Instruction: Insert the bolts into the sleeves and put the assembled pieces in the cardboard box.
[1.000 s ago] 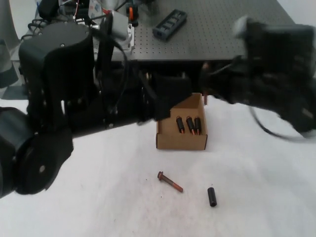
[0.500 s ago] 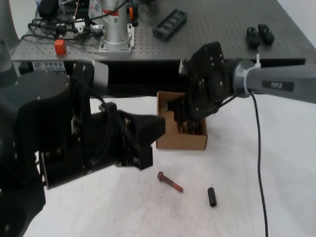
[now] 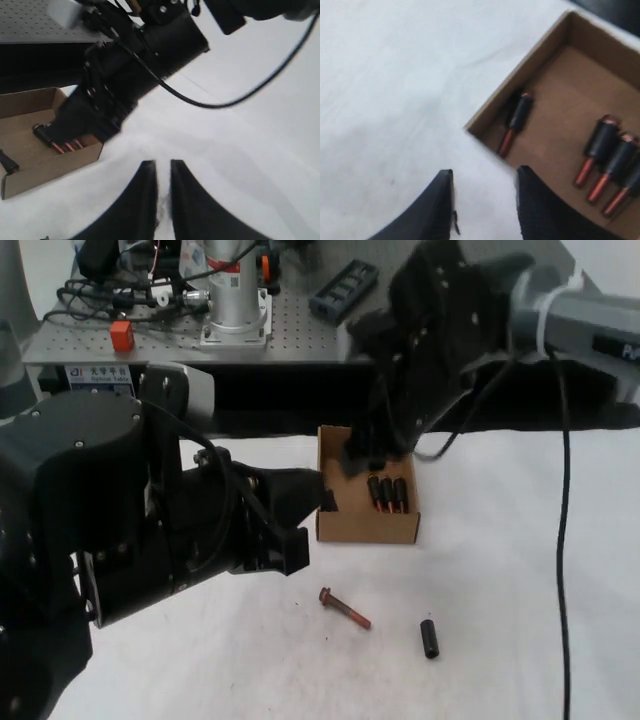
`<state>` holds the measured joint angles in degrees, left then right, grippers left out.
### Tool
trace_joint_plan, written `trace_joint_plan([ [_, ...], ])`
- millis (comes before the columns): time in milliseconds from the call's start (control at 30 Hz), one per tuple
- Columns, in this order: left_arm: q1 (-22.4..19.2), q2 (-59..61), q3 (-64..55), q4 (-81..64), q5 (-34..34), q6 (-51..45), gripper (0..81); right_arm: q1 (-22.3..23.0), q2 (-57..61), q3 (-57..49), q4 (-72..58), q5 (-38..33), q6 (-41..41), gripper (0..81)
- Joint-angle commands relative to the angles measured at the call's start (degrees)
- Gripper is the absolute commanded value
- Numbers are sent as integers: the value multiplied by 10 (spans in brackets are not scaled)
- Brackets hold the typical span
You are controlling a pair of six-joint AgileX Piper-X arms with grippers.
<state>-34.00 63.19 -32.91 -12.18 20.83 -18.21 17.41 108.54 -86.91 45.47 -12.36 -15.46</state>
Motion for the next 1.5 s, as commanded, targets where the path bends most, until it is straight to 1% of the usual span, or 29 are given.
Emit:
trace_joint_plan([
  [0, 1, -8, -2, -4, -12, 3, 80, 45, 23, 1, 81, 47, -57, 302],
  [133, 1, -8, -2, -4, -12, 3, 80, 79, 55, 1, 82, 75, -62, 308],
  [233, 1, -8, -2, -2, -12, 14, 80, 92, 77, 1, 82, 102, -65, 308],
  [567, 1, -8, -2, 1, -12, 20, 80, 103, 121, 1, 74, 105, -65, 300],
  [800, 1, -8, -2, 6, -11, 25, 80, 111, 133, 1, 53, 105, -62, 204],
  [867, 1, -8, -2, 23, -11, 51, 80, 111, 133, 1, 57, 108, -62, 142],
  [933, 1, -8, -2, 55, -11, 80, 80, 111, 133, 1, 64, 140, -62, 24],
  [967, 1, -8, -2, 74, -11, 84, 81, 111, 133, 1, 67, 157, -62, 32],
  [1000, 1, -8, -2, 90, -11, 84, 83, 109, 131, 1, 69, 168, -60, 69],
  [1067, 1, -8, -4, 111, -11, 84, 129, 98, 117, 1, 73, 159, -50, 69],
  [1133, -1, -8, -7, 125, -5, 84, 235, 81, 91, 1, 73, 124, -39, 69],
  [1200, -2, -5, -16, 126, -6, 74, 341, 61, 50, 2, 73, 103, -21, 69],
  [1233, -2, 1, -24, 130, -6, 67, 372, 48, 23, 7, 75, 98, -11, 69],
  [1267, -2, 8, -37, 141, -6, 64, 373, 34, -7, 17, 75, 92, 2, 69],
  [1367, -6, 51, -99, 215, 2, 69, 333, -13, -106, 66, 75, 60, 39, 69],
  [1467, -25, 125, -176, 290, 2, 73, 330, -62, -213, 144, 74, 51, 66, 69],
])
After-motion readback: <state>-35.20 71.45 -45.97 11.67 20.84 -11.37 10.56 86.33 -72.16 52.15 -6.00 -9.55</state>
